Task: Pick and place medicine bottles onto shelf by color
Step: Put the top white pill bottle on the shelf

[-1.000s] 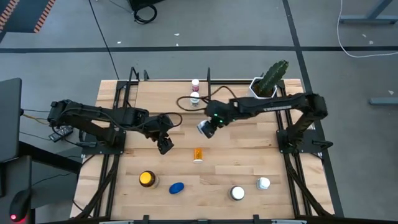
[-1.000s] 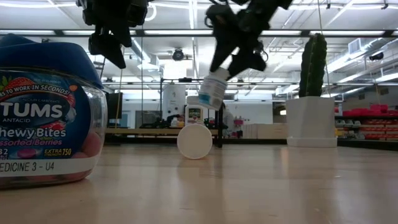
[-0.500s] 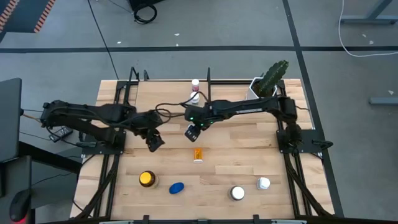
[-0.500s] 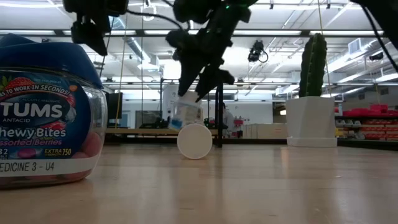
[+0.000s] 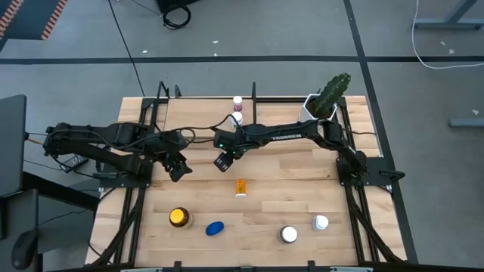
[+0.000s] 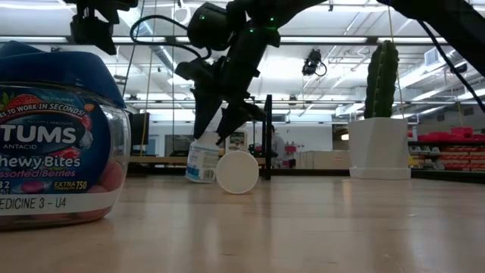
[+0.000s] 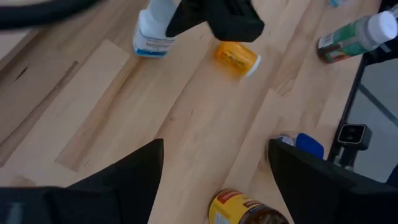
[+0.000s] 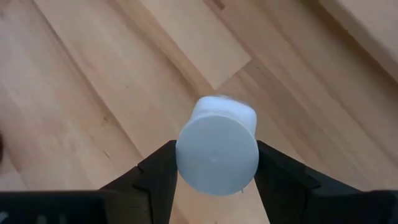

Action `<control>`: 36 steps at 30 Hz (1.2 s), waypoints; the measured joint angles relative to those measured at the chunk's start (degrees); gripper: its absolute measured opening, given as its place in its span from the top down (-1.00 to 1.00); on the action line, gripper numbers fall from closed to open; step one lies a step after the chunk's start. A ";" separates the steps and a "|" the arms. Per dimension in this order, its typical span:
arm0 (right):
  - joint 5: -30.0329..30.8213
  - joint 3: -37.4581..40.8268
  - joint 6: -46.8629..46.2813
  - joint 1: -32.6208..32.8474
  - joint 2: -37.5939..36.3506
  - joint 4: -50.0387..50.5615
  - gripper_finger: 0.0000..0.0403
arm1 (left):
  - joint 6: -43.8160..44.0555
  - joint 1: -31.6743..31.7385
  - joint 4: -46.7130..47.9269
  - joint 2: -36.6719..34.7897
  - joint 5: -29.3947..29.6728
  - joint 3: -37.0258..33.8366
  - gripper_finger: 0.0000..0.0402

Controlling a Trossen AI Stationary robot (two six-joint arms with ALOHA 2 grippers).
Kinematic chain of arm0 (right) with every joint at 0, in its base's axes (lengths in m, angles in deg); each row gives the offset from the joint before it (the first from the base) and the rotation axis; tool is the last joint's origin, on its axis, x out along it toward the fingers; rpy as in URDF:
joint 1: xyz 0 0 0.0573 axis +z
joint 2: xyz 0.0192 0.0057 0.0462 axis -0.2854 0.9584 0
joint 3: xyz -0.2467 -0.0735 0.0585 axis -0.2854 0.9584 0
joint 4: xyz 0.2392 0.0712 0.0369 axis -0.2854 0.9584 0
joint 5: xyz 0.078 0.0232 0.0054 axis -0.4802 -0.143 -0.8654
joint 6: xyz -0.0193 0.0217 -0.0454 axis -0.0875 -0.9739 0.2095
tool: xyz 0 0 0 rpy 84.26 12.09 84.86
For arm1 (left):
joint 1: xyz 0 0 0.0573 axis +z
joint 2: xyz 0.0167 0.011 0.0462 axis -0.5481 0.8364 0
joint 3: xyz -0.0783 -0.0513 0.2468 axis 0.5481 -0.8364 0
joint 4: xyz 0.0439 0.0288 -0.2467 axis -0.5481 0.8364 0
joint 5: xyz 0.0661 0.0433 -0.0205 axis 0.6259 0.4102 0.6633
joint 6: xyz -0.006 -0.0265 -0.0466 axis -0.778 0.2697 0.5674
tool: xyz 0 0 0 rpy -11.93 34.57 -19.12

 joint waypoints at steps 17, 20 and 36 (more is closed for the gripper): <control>-1.54 -0.02 0.70 -1.77 -6.84 0.93 -0.40 | -7.58 -0.02 0.40 -0.16 3.75 -0.04 -0.46; -1.52 -0.02 1.28 -1.50 -10.18 5.35 -0.42 | -11.78 -0.02 -0.68 0.46 7.22 -0.04 -0.46; 14.92 -0.07 0.34 6.14 -34.72 13.95 -0.42 | -28.85 7.81 -20.30 18.70 7.66 -0.02 -0.61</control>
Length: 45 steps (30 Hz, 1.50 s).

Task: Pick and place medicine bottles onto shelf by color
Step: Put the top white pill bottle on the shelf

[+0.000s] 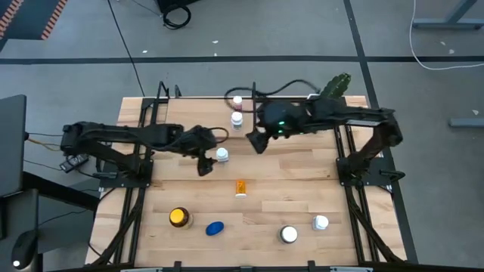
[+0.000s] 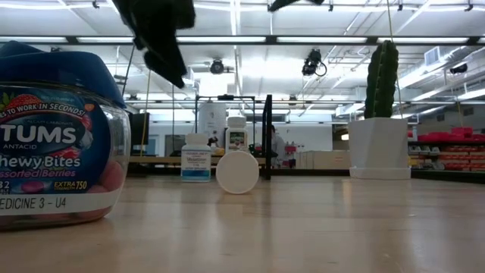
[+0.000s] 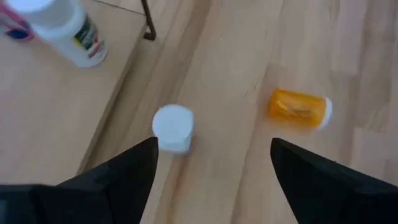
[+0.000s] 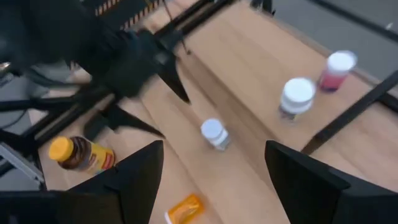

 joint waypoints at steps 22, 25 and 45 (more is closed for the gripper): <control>5.08 0.09 1.16 0.10 -6.24 11.60 -0.42 | -6.38 4.63 -4.47 13.67 -3.17 -0.07 -0.93; 5.06 0.09 1.18 0.12 -6.24 11.70 -0.42 | -6.58 4.77 -4.86 14.75 -3.16 0.00 -0.89; 5.04 0.09 1.18 0.12 -6.24 11.59 -0.42 | -7.70 5.03 -5.08 15.84 -3.18 0.00 -0.67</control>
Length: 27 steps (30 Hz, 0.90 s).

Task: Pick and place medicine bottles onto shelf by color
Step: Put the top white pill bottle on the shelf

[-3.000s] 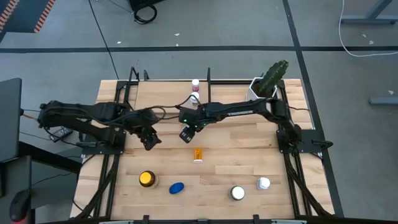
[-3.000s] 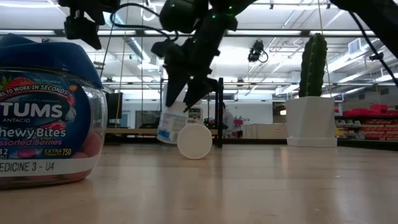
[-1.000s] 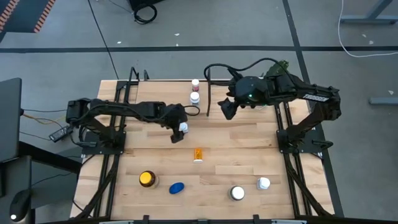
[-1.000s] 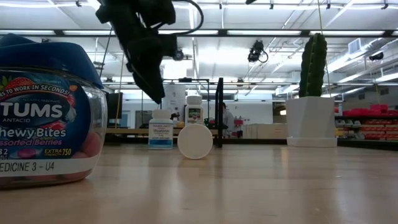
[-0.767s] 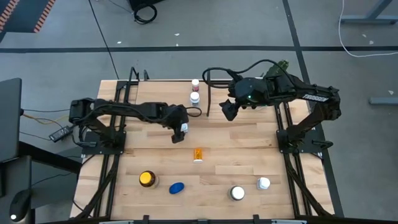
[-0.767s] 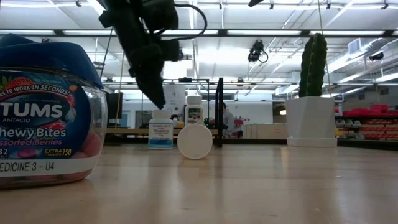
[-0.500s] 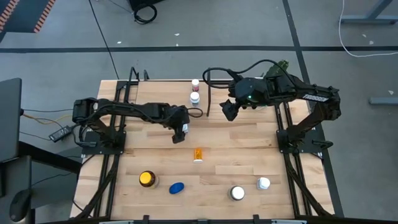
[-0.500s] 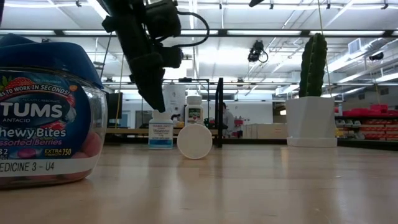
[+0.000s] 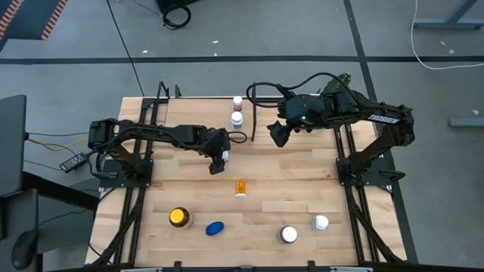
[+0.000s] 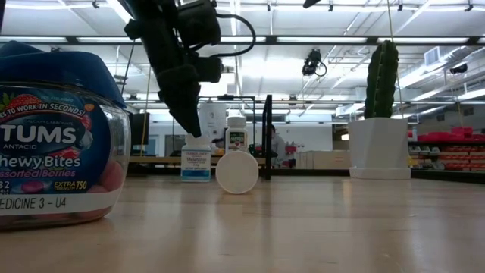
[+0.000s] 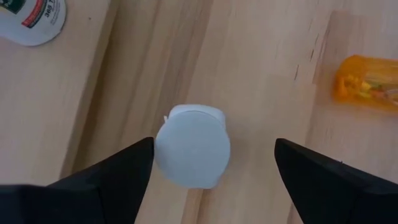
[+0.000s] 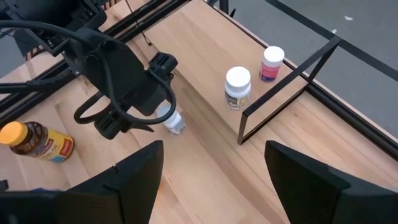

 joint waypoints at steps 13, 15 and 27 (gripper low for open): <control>0.00 0.00 -0.01 0.00 0.02 0.01 -0.42 | -0.09 0.02 0.59 0.00 0.02 0.00 -0.52; 0.00 0.00 -0.02 0.00 0.02 0.01 -0.42 | -0.09 0.00 1.02 0.00 0.02 -0.01 -0.52; -0.01 -0.02 0.00 0.00 0.02 0.02 -0.42 | 1.19 -0.37 2.32 0.00 0.00 0.00 -0.50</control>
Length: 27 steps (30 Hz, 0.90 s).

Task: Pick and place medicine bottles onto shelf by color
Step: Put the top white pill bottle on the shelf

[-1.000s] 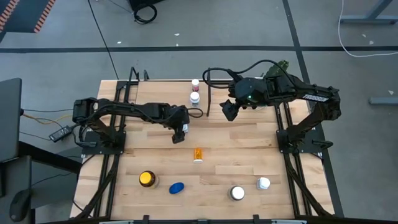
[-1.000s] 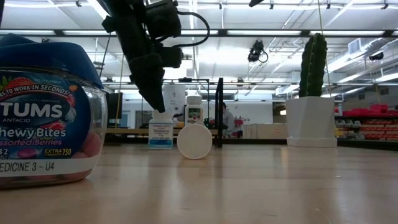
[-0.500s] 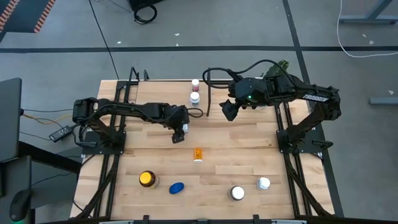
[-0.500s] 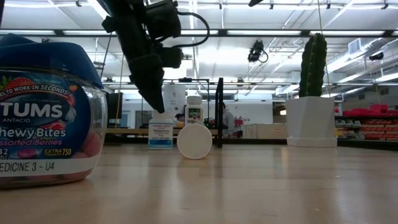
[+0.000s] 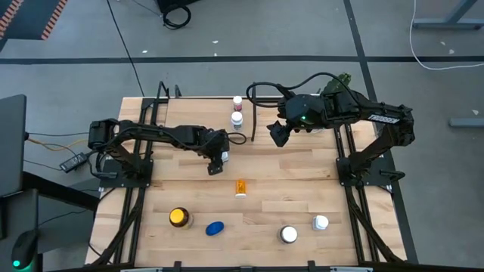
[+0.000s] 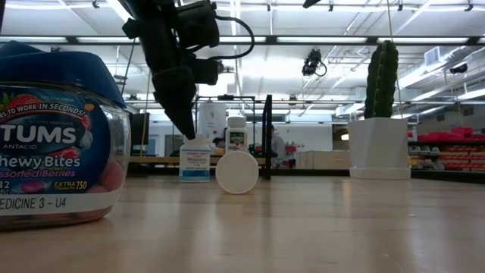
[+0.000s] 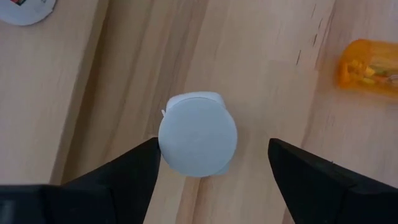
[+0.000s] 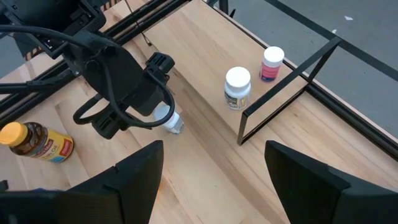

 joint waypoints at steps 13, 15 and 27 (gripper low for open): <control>-0.01 0.00 -0.02 0.00 0.00 0.00 -0.42 | -0.09 0.00 -0.04 0.00 0.02 0.00 -0.50; -0.01 0.00 0.00 0.00 0.00 0.00 -0.42 | -0.11 0.00 -0.04 0.00 0.02 0.00 -0.50; -0.01 -0.02 -0.02 0.00 0.00 0.00 -0.42 | -0.23 0.00 -0.04 0.00 0.02 0.00 -0.50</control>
